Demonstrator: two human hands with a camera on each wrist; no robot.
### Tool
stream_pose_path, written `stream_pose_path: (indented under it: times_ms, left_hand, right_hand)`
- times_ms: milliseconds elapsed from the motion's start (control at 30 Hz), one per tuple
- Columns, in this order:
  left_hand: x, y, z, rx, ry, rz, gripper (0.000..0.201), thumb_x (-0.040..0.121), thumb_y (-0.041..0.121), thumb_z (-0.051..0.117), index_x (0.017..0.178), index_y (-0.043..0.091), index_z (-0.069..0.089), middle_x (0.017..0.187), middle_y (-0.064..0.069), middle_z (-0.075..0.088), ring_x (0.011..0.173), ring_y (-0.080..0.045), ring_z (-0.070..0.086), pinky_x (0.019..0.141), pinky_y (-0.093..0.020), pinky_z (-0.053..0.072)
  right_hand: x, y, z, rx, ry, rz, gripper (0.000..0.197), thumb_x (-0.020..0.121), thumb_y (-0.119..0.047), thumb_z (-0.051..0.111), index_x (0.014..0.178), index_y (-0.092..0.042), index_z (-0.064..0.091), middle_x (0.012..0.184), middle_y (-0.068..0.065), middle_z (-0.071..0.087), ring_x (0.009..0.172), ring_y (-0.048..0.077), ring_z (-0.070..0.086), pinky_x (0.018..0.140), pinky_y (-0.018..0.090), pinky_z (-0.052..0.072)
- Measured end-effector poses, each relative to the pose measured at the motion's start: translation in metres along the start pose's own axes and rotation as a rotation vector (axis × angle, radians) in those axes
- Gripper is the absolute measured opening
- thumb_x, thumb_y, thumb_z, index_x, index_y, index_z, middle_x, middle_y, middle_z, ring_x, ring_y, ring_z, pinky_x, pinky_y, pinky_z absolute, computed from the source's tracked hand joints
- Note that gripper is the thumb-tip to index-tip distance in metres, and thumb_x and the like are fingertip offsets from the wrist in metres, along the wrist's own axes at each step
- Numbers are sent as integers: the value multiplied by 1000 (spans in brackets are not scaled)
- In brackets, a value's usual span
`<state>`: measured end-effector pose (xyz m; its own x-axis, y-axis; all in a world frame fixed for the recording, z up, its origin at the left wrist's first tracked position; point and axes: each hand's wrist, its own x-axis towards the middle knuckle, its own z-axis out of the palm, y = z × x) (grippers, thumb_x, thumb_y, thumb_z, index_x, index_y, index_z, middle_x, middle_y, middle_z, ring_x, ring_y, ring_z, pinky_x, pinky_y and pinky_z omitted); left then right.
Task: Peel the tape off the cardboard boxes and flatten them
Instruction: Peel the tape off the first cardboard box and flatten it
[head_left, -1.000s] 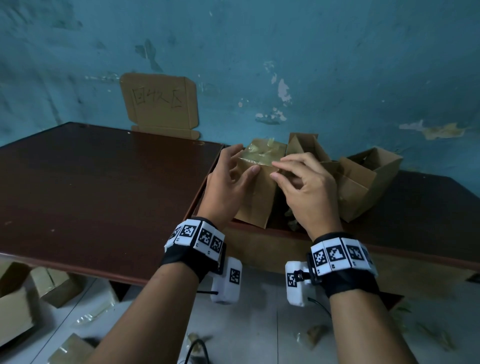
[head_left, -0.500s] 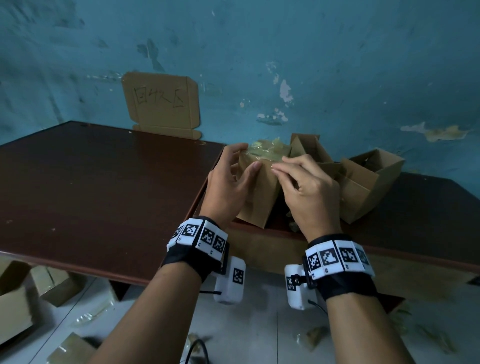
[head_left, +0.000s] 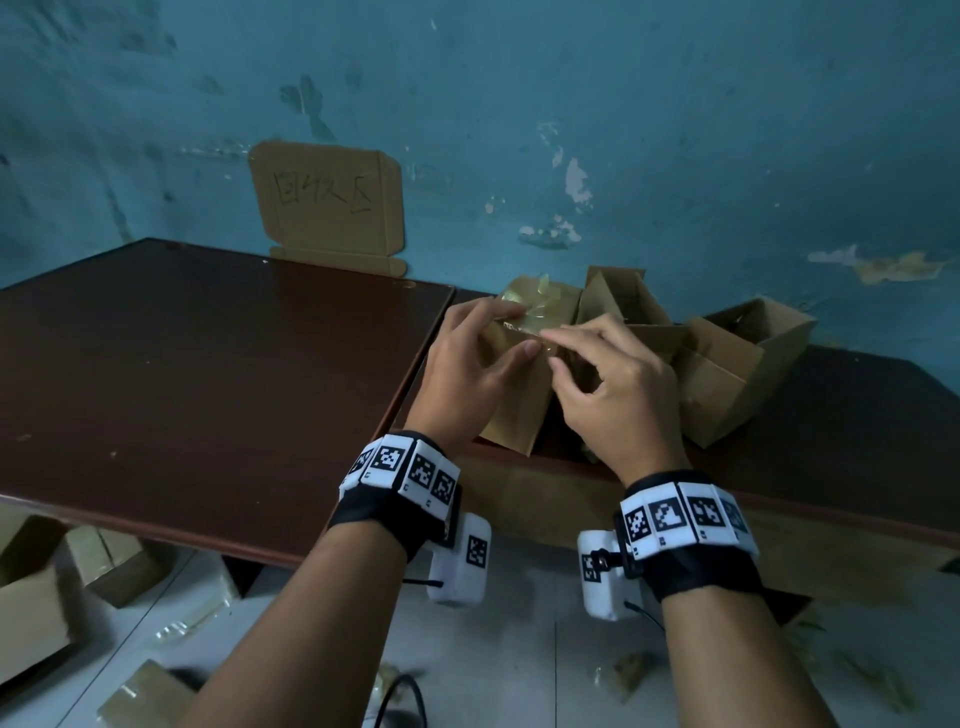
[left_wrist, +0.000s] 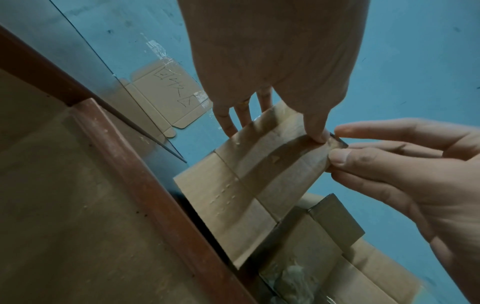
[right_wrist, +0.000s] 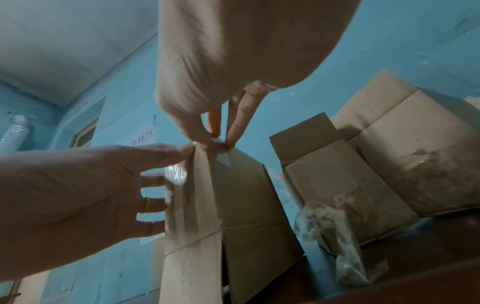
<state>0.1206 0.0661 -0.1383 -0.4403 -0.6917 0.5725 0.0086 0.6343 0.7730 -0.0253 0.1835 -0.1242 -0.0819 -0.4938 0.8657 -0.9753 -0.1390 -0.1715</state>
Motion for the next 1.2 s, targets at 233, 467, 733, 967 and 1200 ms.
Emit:
stream_pose_path:
  times_ms: [233, 467, 733, 967, 1200]
  left_hand:
    - [2, 1, -2, -24, 6, 6, 26, 103, 34, 69, 128, 29, 72, 137, 8, 55, 127, 1, 53, 108, -36, 52]
    - [0, 0, -1, -4, -43, 4, 39, 95, 20, 78, 133, 30, 70, 144, 5, 51, 134, -8, 51, 111, -40, 50]
    - [-1, -2, -1, 167, 33, 78, 38, 91, 38, 82, 127, 29, 74, 138, 7, 54, 122, -4, 57, 97, -39, 59]
    - [-2, 1, -3, 211, 75, 96, 42, 89, 40, 74, 130, 30, 74, 137, 11, 60, 119, -5, 63, 95, -39, 61]
    - [-1, -3, -7, -115, 88, -91, 42, 95, 10, 72, 135, 24, 71, 130, 11, 72, 117, -6, 70, 100, -40, 61]
  right_hand:
    - [0, 3, 2, 90, 26, 78, 18, 89, -11, 83, 107, -16, 84, 97, -2, 73, 88, 13, 71, 72, 36, 61]
    - [1, 3, 3, 98, 18, 120, 13, 92, -16, 83, 104, -16, 84, 94, -3, 71, 85, 11, 68, 73, 32, 58]
    - [1, 3, 6, 99, 61, 127, 9, 96, -13, 77, 103, -8, 82, 96, 0, 73, 85, 11, 68, 75, 27, 56]
    - [-1, 3, 8, 183, 41, 168, 21, 89, -1, 78, 109, -7, 80, 104, 1, 73, 92, 11, 73, 80, 32, 64]
    - [0, 2, 2, 431, 58, 411, 20, 89, 3, 78, 106, -7, 81, 106, -2, 74, 98, 10, 75, 88, 30, 64]
